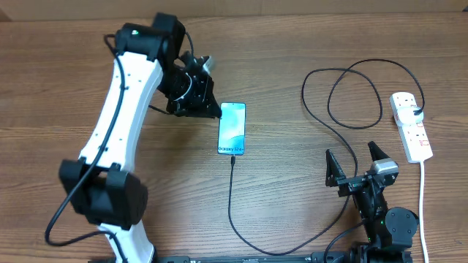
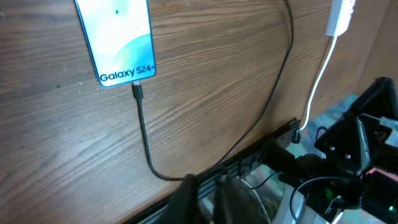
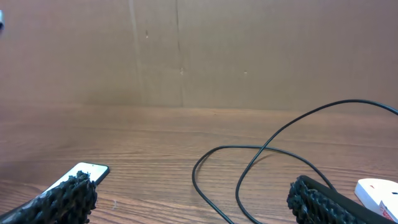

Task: Plug charger to phone and switch on socket
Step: 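Move the left gripper forward over the top of the phone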

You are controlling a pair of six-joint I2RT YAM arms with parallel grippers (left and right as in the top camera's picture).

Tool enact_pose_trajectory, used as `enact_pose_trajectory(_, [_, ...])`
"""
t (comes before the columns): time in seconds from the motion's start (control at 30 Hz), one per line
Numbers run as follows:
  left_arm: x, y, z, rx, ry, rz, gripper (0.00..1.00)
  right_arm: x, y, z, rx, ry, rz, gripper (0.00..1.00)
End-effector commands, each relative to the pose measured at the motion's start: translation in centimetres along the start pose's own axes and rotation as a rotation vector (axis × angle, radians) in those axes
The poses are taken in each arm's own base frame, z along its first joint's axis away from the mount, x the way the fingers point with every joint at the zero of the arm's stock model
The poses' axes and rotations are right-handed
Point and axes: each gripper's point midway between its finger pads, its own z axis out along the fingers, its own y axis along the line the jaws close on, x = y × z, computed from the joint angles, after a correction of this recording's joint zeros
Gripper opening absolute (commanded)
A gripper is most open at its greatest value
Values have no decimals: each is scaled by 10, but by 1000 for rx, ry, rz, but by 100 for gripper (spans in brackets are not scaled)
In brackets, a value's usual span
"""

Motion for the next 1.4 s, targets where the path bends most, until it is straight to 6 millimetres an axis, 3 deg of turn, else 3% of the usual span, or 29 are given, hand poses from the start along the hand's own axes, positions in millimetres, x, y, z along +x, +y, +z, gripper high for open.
enact_pose_trajectory(0.0, [-4, -4, 7, 27, 23, -22, 4, 2, 0, 0, 2, -4, 2, 100])
enact_pose_trajectory(0.23, [-9, 6, 12, -15, 24, -26, 5, 2, 0, 0, 2, -4, 2, 100])
enact_pose_trajectory(0.47, [-15, 30, 16, -213, -22, -113, 11, 2, 0, 0, 2, -4, 2, 100])
enact_pose_trajectory(0.77, [-24, 34, 27, -409, -102, -114, 31, 2, 0, 0, 2, -4, 2, 100])
enact_pose_trajectory(0.93, [-27, 34, 31, -502, -151, -130, 50, 2, 0, 0, 2, -4, 2, 100])
enact_pose_trajectory(1.0, [-28, 31, 34, -514, -159, -110, 73, 2, 0, 0, 2, -4, 2, 100])
enact_pose_trajectory(1.03, [-29, 29, 36, -517, -162, -101, 91, 2, 0, 0, 2, -4, 2, 100])
enact_pose_trajectory(1.07, [-30, 27, 38, -521, -164, -92, 100, 2, 0, 0, 2, -4, 2, 100])
enact_pose_trajectory(1.37, [-40, 30, 57, -541, -157, -72, 100, 2, 0, 0, 2, -4, 2, 100])
